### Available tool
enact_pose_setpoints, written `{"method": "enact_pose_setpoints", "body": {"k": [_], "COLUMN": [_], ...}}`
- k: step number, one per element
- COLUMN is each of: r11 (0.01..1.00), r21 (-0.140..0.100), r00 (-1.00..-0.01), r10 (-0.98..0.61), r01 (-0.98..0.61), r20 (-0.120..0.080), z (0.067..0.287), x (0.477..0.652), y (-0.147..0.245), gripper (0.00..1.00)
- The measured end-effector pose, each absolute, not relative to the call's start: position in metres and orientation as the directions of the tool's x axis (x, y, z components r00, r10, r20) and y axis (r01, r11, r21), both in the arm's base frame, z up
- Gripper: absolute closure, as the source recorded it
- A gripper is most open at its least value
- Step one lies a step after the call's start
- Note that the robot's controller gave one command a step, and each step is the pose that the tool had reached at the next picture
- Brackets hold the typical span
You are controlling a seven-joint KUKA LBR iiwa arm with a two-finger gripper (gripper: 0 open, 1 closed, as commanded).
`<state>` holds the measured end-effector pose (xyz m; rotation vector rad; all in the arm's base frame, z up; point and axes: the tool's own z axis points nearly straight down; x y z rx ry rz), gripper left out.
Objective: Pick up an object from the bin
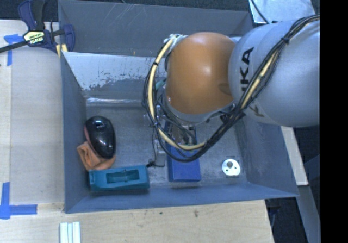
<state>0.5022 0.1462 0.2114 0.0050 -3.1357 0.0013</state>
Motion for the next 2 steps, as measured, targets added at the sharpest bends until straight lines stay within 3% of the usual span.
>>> {"method": "enact_pose_setpoints", "body": {"k": [1, 2], "r11": [1.0, 0.997], "r21": [0.001, 0.0], "r00": [-1.0, -0.997], "r10": [0.0, 0.074], "r01": [0.0, 0.074], "r20": [-0.003, 0.001], "z": [0.216, 0.273], "x": [0.504, 0.507], "y": [0.145, 0.157], "gripper": [0.0, 0.0]}}
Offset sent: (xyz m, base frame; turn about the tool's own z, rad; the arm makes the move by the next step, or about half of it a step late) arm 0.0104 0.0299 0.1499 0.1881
